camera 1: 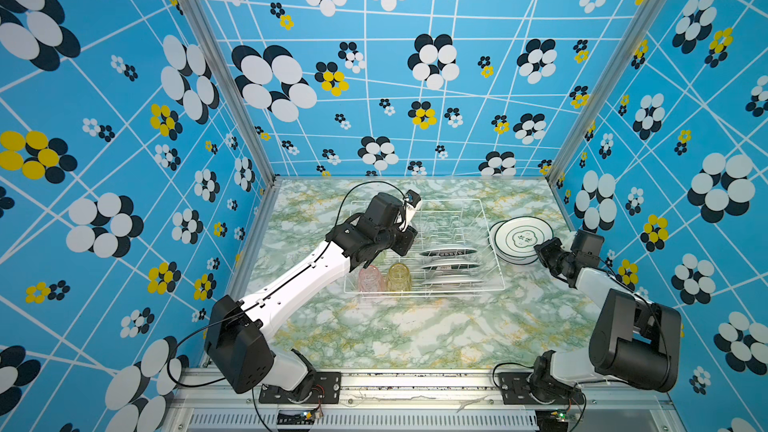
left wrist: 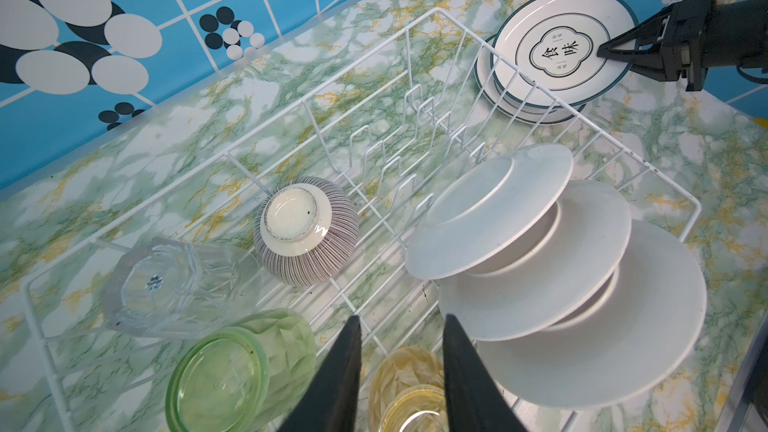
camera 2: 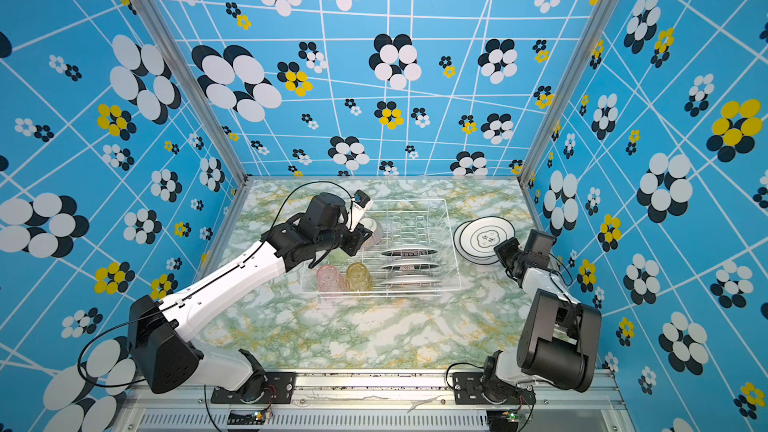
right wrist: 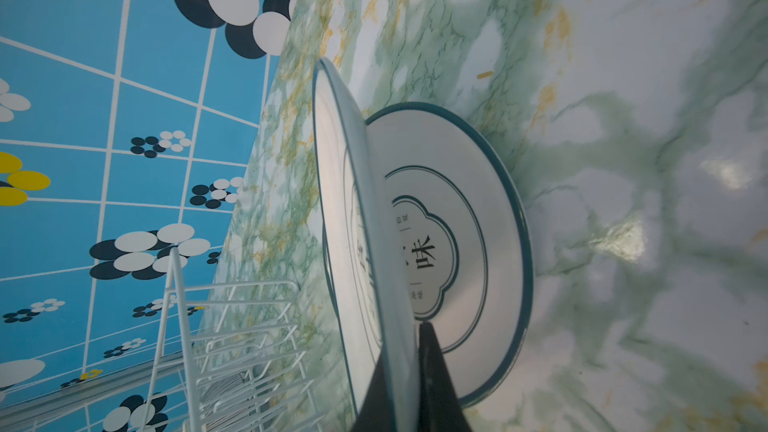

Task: Unload the mixed dishes from the dish rack
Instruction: 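Lower plate toward the first plate with right gripper while left arm returns over rack, then set the teal-rimmed plate onto the first plate and open the right gripper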

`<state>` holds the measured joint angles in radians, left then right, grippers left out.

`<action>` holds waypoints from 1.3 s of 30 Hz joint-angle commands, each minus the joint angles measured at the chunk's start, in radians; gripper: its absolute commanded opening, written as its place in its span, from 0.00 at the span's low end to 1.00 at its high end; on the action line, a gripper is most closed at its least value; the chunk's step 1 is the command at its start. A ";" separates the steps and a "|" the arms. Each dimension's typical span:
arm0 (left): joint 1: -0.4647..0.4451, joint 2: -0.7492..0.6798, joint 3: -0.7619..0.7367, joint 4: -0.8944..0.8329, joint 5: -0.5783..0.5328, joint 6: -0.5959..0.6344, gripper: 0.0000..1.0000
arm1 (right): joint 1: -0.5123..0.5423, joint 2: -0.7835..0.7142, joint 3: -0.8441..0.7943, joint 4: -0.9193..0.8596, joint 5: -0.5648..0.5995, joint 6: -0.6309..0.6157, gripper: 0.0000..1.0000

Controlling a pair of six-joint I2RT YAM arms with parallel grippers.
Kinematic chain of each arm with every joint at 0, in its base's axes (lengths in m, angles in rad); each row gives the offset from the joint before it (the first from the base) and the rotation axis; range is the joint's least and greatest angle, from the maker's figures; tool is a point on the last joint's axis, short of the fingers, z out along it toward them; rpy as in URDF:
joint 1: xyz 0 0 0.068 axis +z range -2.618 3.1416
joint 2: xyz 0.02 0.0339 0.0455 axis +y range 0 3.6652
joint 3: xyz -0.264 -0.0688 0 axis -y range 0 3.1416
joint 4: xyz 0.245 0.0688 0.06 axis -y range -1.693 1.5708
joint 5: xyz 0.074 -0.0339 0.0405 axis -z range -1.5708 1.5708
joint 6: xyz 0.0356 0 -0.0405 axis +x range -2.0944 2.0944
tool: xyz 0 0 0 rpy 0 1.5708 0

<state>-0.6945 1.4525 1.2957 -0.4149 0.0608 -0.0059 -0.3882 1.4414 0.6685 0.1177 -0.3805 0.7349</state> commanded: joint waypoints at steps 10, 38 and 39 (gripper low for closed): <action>-0.016 0.008 0.040 -0.023 0.016 0.020 0.34 | -0.023 0.043 -0.037 0.078 -0.073 0.023 0.08; -0.033 0.025 0.052 -0.050 0.017 0.041 0.34 | -0.037 0.036 -0.014 -0.108 -0.054 -0.102 0.35; -0.032 0.029 0.052 -0.051 0.016 0.042 0.34 | -0.037 0.036 -0.014 -0.114 -0.051 -0.106 0.37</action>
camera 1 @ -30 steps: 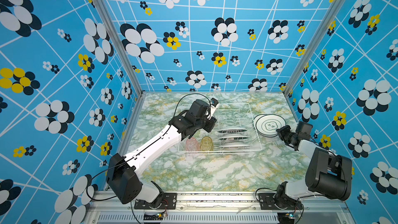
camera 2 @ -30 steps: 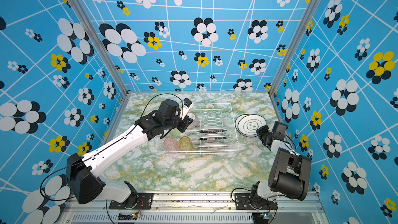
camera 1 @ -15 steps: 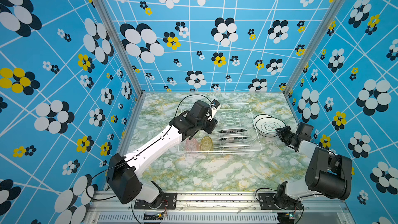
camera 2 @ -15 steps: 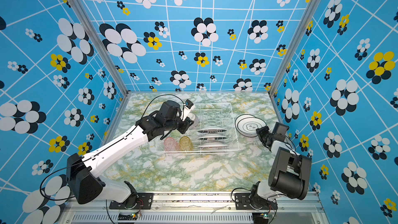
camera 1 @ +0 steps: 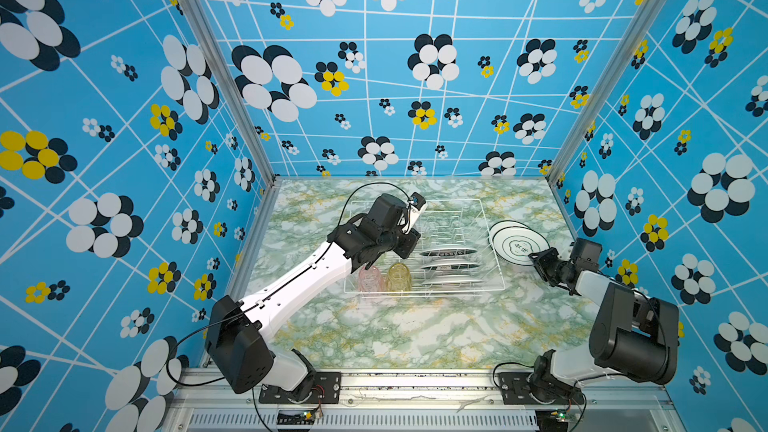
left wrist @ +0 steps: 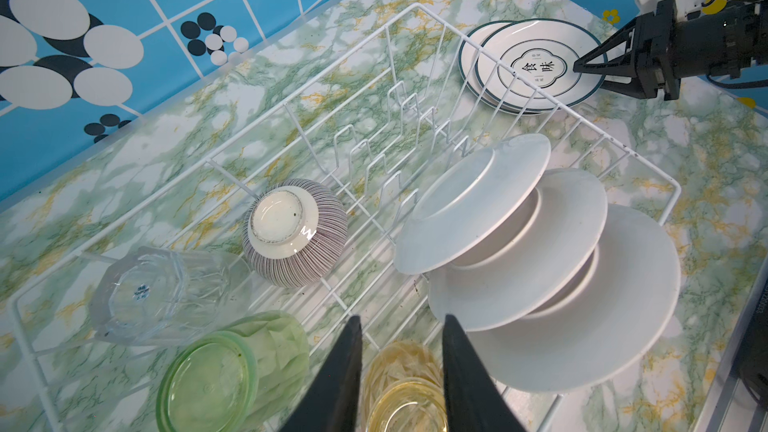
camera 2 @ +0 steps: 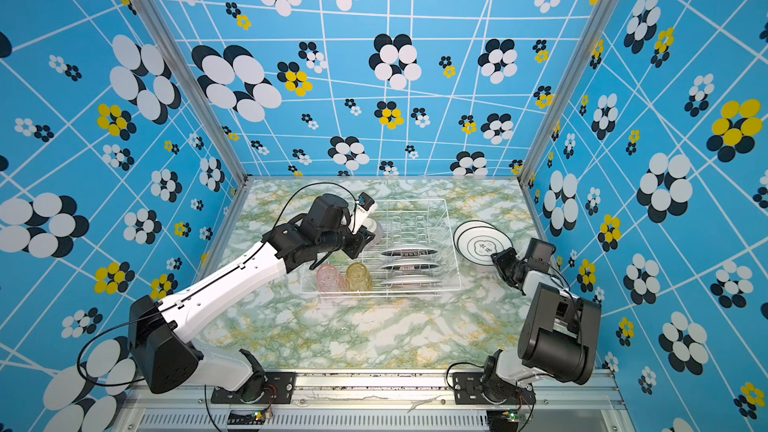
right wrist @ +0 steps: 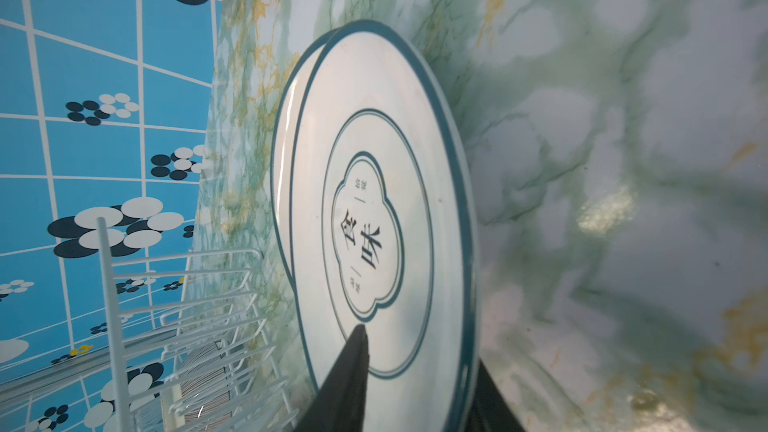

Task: Unload the mixed dishes from the dish rack
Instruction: 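Set the teal-rimmed plate onto the first plate and open the right gripper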

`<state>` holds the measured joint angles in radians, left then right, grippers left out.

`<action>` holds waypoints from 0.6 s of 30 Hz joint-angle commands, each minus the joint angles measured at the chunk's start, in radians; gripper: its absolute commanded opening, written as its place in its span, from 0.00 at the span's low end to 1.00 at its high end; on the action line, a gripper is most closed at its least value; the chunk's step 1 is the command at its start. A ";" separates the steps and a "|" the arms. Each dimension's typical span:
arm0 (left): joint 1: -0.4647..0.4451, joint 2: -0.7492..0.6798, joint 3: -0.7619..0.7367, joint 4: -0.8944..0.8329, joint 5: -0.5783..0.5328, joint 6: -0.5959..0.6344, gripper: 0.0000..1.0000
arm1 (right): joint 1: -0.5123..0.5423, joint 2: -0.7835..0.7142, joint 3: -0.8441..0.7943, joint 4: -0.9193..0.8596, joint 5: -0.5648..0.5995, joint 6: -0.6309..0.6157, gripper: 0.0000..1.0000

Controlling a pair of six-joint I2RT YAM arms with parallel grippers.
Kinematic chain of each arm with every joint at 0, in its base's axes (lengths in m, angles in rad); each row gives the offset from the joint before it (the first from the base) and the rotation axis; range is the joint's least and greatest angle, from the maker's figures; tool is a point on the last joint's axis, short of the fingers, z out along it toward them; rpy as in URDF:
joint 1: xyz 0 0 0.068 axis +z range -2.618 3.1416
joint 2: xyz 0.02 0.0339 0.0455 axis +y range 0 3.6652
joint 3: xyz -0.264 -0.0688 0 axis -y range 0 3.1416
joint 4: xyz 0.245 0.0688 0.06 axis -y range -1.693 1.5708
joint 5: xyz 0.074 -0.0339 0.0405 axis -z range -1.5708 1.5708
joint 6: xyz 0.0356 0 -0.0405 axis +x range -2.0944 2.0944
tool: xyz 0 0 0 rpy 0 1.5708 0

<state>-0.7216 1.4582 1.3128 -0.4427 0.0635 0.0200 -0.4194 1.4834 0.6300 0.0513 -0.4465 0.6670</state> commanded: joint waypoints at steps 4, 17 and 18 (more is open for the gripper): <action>-0.005 0.030 0.034 -0.025 0.014 0.018 0.34 | -0.005 -0.010 0.026 -0.069 0.027 -0.053 0.40; -0.004 0.040 0.026 -0.025 0.018 0.024 0.33 | -0.005 -0.016 0.088 -0.235 0.144 -0.165 0.58; -0.004 0.041 0.026 -0.028 0.018 0.024 0.33 | -0.005 -0.014 0.096 -0.250 0.162 -0.175 0.60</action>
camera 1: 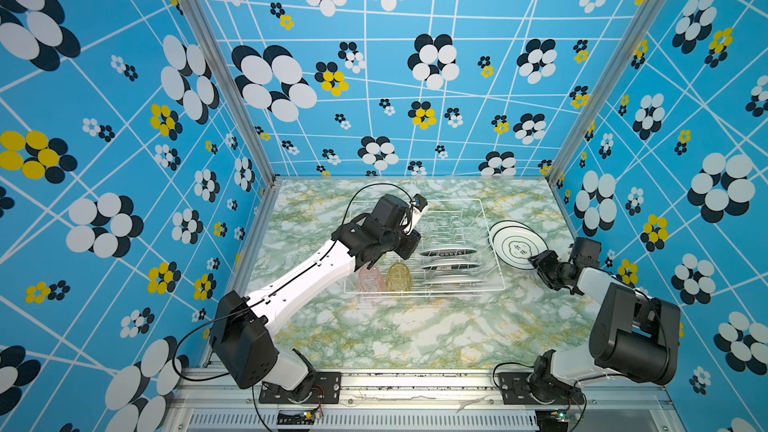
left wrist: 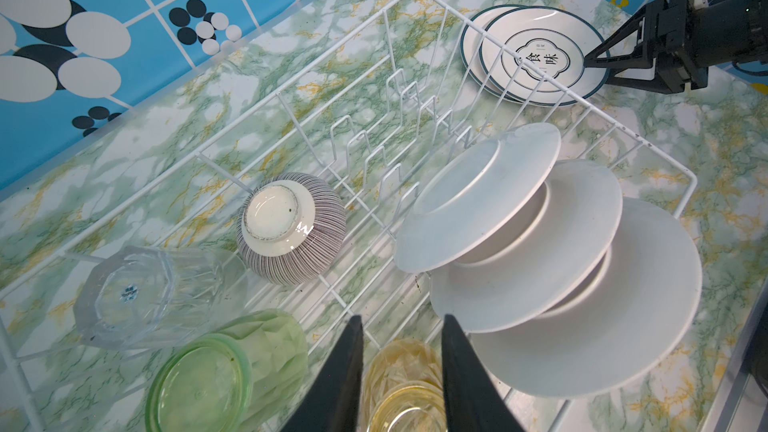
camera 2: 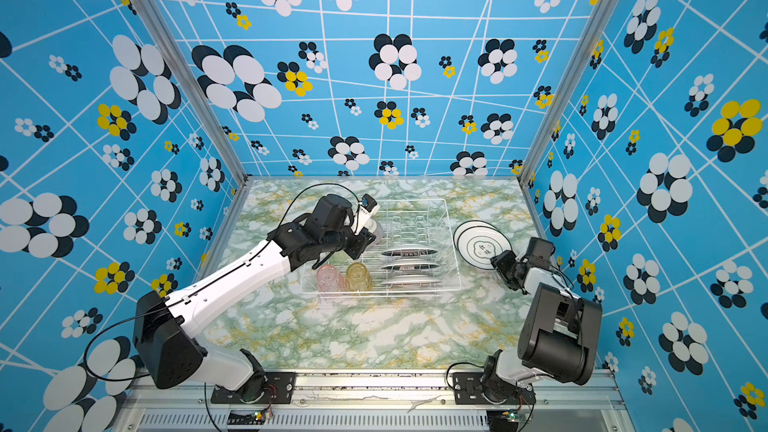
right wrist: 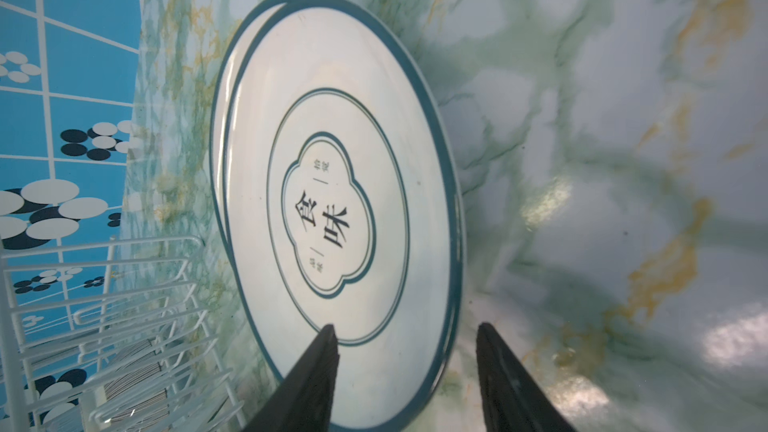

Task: Unload the mixed dishes from the dish rack
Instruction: 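Set the teal-rimmed plate onto the first plate and open the right gripper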

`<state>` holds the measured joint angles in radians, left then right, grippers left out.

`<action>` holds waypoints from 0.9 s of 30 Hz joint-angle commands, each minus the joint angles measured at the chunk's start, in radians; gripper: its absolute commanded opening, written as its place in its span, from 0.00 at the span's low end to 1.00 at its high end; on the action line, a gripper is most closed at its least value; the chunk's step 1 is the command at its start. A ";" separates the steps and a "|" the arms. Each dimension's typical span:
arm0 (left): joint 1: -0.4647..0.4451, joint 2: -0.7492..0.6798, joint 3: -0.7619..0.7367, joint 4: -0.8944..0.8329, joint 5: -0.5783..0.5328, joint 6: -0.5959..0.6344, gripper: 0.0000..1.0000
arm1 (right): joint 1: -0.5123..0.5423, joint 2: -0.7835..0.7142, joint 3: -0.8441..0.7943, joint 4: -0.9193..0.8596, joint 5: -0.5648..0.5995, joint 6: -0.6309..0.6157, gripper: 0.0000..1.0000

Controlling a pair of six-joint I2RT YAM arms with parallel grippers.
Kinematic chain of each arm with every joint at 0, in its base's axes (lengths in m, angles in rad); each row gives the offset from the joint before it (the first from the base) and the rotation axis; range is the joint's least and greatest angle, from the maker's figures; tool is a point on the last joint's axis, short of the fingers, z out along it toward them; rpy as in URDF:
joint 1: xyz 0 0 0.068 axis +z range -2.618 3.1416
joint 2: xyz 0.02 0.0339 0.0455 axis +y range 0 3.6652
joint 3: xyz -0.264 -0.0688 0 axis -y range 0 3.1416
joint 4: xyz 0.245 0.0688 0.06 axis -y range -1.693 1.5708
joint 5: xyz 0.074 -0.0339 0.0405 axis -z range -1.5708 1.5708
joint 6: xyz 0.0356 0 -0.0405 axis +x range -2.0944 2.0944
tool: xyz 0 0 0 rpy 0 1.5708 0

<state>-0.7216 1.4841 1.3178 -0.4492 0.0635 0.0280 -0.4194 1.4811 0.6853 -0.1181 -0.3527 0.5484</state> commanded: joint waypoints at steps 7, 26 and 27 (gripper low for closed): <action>-0.004 0.030 0.014 -0.016 0.015 0.023 0.33 | 0.006 0.030 0.092 -0.109 0.099 -0.064 0.67; 0.016 0.054 -0.007 -0.017 0.019 0.053 0.33 | 0.134 0.186 0.263 -0.181 0.247 -0.073 0.73; 0.018 0.055 -0.009 -0.016 0.021 0.053 0.33 | 0.138 0.192 0.268 -0.184 0.251 -0.073 0.73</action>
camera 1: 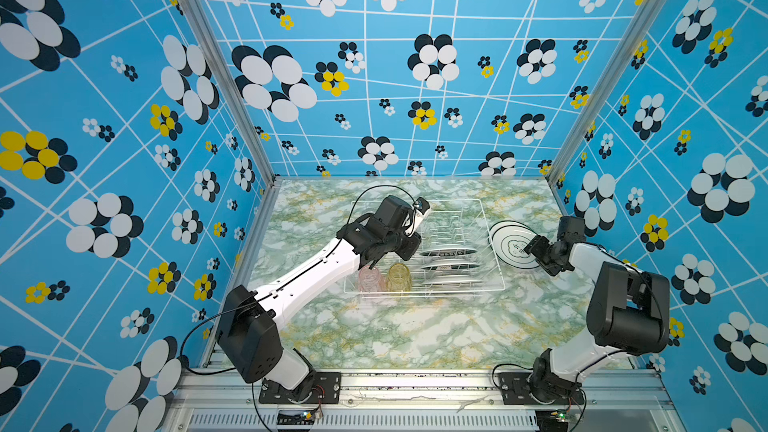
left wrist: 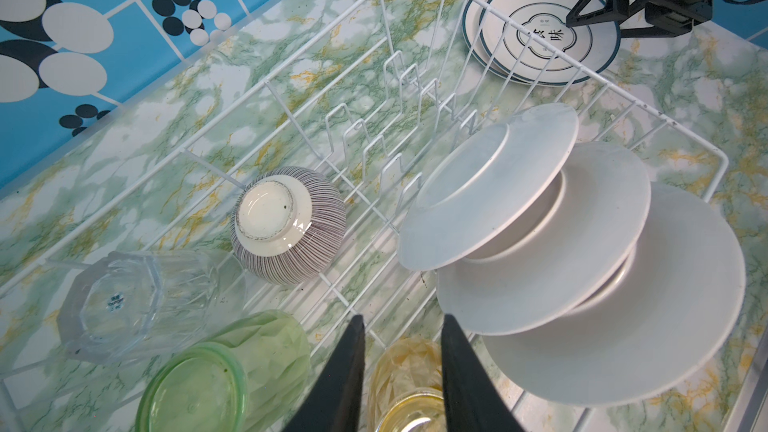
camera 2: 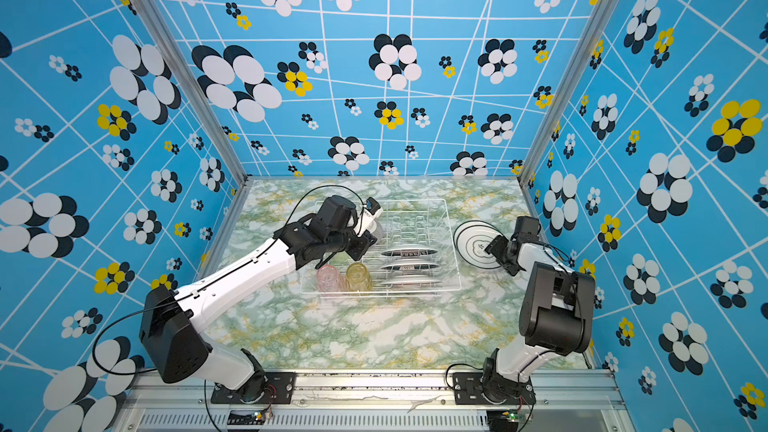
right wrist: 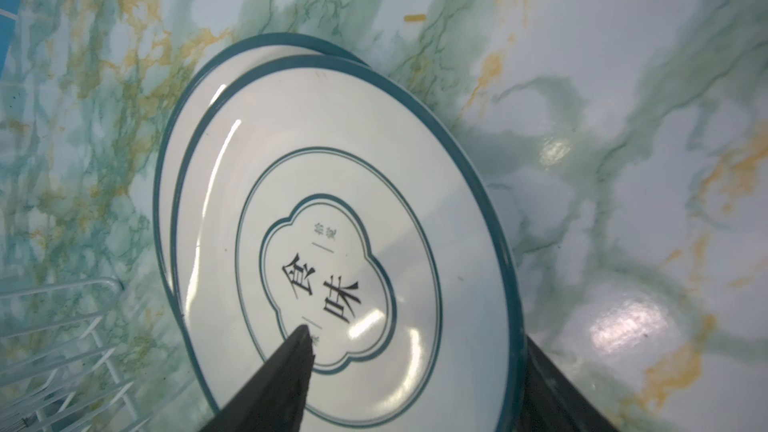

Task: Unload the mixed dishes from the dish rack
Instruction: 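Set the teal-rimmed plate onto the first plate and open the right gripper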

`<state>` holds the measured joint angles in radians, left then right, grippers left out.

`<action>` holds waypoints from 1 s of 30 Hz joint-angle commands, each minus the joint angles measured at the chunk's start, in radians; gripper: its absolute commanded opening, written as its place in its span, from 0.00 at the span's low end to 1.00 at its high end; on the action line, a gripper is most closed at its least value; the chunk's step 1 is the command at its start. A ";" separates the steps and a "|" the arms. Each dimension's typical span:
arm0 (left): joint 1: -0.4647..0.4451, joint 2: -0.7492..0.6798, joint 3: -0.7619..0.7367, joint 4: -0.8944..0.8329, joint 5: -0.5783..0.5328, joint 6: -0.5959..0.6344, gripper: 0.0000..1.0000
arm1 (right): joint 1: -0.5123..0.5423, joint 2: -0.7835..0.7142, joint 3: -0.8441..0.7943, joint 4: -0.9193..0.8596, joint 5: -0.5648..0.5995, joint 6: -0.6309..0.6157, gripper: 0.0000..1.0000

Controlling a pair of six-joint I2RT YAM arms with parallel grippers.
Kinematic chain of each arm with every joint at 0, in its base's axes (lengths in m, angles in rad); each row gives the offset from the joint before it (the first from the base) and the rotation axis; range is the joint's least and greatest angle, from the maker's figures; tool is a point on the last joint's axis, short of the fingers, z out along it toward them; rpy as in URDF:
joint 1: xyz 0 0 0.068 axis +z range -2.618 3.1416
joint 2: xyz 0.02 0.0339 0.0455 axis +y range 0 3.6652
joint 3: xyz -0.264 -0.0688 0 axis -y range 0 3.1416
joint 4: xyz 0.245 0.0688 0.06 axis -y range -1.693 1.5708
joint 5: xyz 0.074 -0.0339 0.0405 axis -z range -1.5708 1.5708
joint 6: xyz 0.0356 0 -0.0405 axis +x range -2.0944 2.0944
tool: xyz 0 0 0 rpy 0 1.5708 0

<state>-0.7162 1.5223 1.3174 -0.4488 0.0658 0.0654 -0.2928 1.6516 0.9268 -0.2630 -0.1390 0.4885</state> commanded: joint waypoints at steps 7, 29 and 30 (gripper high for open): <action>0.021 0.012 -0.023 -0.013 0.027 0.017 0.33 | 0.043 0.067 0.068 -0.059 0.073 -0.016 0.74; 0.024 0.013 -0.017 -0.033 0.044 0.020 0.34 | 0.075 0.168 0.160 -0.116 0.109 -0.032 0.76; 0.024 0.013 -0.018 -0.035 0.043 0.019 0.33 | 0.075 0.169 0.158 -0.114 0.111 -0.031 0.76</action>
<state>-0.6998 1.5249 1.3018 -0.4496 0.0902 0.0723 -0.2245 1.7988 1.0729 -0.3370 -0.0483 0.4774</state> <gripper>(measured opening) 0.335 0.761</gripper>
